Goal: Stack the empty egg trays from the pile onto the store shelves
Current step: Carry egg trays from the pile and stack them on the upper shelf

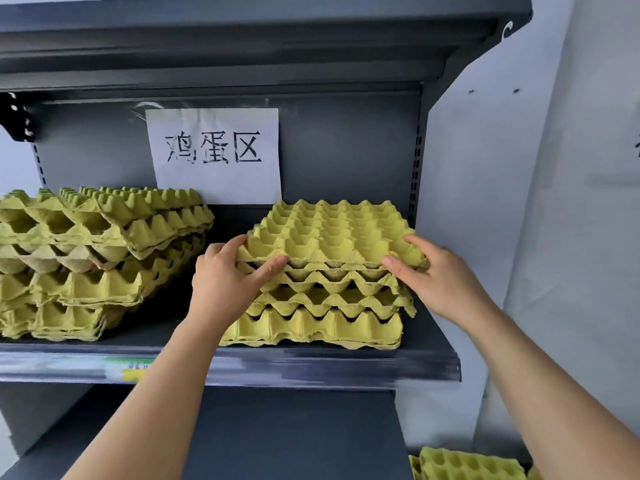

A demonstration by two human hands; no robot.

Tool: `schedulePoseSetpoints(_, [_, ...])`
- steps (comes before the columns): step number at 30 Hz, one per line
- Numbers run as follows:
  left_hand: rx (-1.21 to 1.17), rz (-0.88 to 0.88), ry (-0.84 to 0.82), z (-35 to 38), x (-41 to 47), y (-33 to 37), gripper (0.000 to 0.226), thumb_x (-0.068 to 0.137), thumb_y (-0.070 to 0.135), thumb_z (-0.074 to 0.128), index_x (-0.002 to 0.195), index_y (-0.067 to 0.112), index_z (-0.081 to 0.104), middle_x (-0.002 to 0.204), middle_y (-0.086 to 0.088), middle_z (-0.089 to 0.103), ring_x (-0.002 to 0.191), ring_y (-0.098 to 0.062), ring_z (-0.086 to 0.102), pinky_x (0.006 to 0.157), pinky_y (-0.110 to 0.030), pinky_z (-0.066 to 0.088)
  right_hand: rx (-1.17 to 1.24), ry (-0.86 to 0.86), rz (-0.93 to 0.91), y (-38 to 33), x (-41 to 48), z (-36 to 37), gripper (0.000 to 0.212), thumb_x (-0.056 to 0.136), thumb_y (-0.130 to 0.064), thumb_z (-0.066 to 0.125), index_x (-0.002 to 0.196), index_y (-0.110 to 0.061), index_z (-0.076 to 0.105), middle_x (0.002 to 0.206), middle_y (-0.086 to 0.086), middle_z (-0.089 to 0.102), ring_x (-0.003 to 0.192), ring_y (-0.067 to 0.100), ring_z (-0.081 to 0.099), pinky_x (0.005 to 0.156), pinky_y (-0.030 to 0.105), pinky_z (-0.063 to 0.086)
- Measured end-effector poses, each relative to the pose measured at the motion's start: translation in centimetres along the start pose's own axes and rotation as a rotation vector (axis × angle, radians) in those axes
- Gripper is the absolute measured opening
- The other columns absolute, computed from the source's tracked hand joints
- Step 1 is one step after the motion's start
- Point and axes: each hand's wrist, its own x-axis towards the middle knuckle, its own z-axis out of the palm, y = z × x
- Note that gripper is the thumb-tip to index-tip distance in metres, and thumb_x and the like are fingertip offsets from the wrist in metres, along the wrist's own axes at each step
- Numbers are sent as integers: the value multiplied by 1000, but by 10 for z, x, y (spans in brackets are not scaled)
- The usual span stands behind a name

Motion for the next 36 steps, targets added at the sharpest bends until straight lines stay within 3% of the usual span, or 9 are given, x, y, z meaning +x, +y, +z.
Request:
schedulePoseSetpoints(5, [103,92,122,-1,-12,6,80,78,67,60,137,15,52,136,-12,51,127,-36,41,103,-48,36,-93,47,20,-9,-8,-7,79,79,-74,46,145,-30,38,139,6,50,127,26,45,97,38,40])
schedulePoseSetpoints(8, [139,273,270,3,-24,16,60,85,45,70,130,7,58,129,-16,56,122,-40,44,102,-50,34,-134,110,-27,-11,-20,-16,69,83,-65,52,140,-27,46,128,7,56,118,26,50,92,36,44])
schedulePoseSetpoints(12, [92,430,304,21,-51,40,47,86,41,63,118,6,67,118,-13,63,109,-38,53,95,-49,40,-109,190,-79,-4,-47,-29,48,86,-47,61,126,-22,60,119,3,62,113,24,53,89,33,45])
schedulePoseSetpoints(16, [5,544,167,52,-90,69,40,86,38,62,113,9,70,109,-8,67,96,-34,60,85,-46,47,-154,206,-40,24,-83,-43,45,88,-40,64,126,-16,61,130,-1,60,121,18,51,97,24,36])
schedulePoseSetpoints(19, [-56,595,65,84,-123,91,37,85,34,64,111,8,71,107,-8,68,92,-33,62,80,-44,49,-196,173,19,56,-113,-56,44,88,-36,65,125,-14,62,130,0,60,121,18,52,100,26,37])
schedulePoseSetpoints(23, [-108,660,-97,140,-168,124,34,84,30,68,110,8,71,106,-8,68,92,-32,63,78,-44,50,-252,145,149,112,-155,-74,41,87,-32,67,123,-12,64,127,3,62,94,28,64,91,28,41])
schedulePoseSetpoints(27, [-123,663,-264,204,-216,161,35,81,25,77,109,6,71,103,-9,70,90,-34,65,79,-45,51,-303,73,255,185,-196,-96,42,90,-34,63,127,-13,61,131,2,59,112,21,58,97,25,37])
schedulePoseSetpoints(33, [-114,611,-463,307,-286,223,35,78,26,79,108,8,72,101,-10,70,91,-36,65,80,-45,49,-354,-14,403,305,-246,-132,39,90,-30,62,125,-12,62,124,6,64,115,22,56,96,29,41])
schedulePoseSetpoints(36, [-92,573,-572,362,-318,246,37,83,30,73,115,11,69,109,-8,69,99,-34,62,89,-44,46,-364,-61,474,363,-264,-150,39,91,-31,62,125,-11,62,123,6,64,115,22,56,97,30,41])
